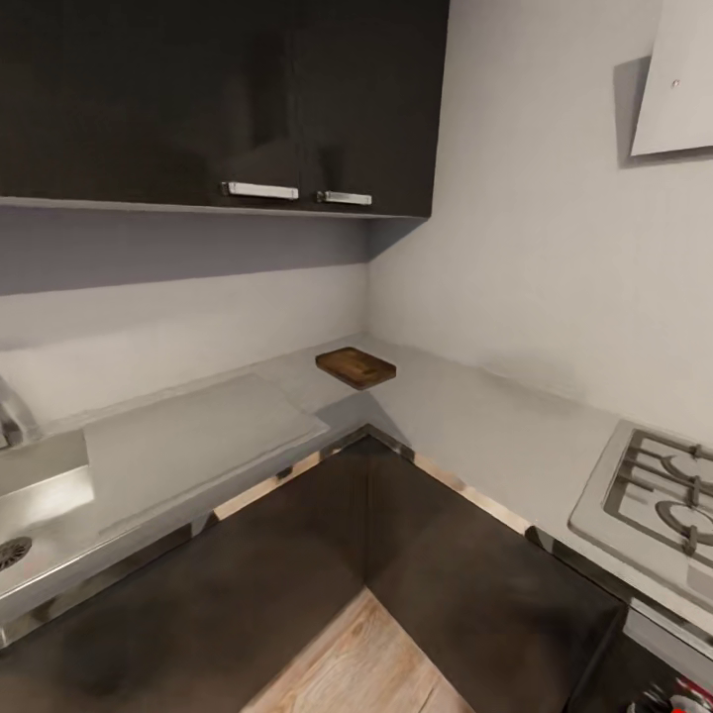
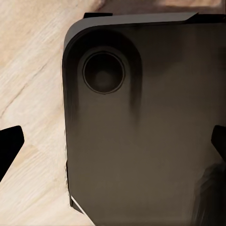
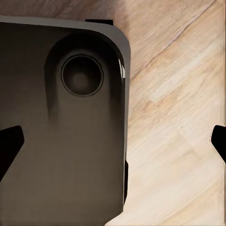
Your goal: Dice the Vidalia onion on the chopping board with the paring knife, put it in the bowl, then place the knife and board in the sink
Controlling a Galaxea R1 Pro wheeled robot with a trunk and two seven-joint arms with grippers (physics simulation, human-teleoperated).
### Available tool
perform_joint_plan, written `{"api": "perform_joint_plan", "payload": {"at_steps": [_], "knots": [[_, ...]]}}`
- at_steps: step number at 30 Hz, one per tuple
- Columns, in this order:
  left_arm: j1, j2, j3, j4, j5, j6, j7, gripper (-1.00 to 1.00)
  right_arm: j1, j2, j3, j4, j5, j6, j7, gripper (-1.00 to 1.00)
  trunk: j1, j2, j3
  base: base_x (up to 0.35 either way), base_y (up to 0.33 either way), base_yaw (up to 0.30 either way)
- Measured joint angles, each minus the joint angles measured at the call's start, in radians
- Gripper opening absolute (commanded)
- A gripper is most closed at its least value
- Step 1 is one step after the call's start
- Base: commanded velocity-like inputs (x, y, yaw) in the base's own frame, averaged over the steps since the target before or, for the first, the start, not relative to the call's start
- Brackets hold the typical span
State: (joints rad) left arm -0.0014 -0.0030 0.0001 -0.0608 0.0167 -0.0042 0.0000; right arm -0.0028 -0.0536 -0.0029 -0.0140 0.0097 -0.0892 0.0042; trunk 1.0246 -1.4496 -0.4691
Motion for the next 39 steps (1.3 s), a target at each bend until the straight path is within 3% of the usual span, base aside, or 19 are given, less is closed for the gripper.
{"api": "perform_joint_plan", "payload": {"at_steps": [15, 39], "knots": [[0.000, -0.007, 0.001, 0.000, 0.000, -0.003, 0.002, 1.00, 0.000, 0.000, 0.000, 0.003, -0.001, -0.001, 0.000, 1.00, 0.000, 0.000, 0.000, 0.080, -0.007, 0.000], [0.000, -0.014, 0.004, -0.002, 0.001, -0.001, 0.003, 1.00, 0.000, 0.000, -0.002, 0.003, -0.001, -0.001, 0.000, 1.00, -0.091, 0.168, 0.075, 0.000, 0.000, 0.000]]}}
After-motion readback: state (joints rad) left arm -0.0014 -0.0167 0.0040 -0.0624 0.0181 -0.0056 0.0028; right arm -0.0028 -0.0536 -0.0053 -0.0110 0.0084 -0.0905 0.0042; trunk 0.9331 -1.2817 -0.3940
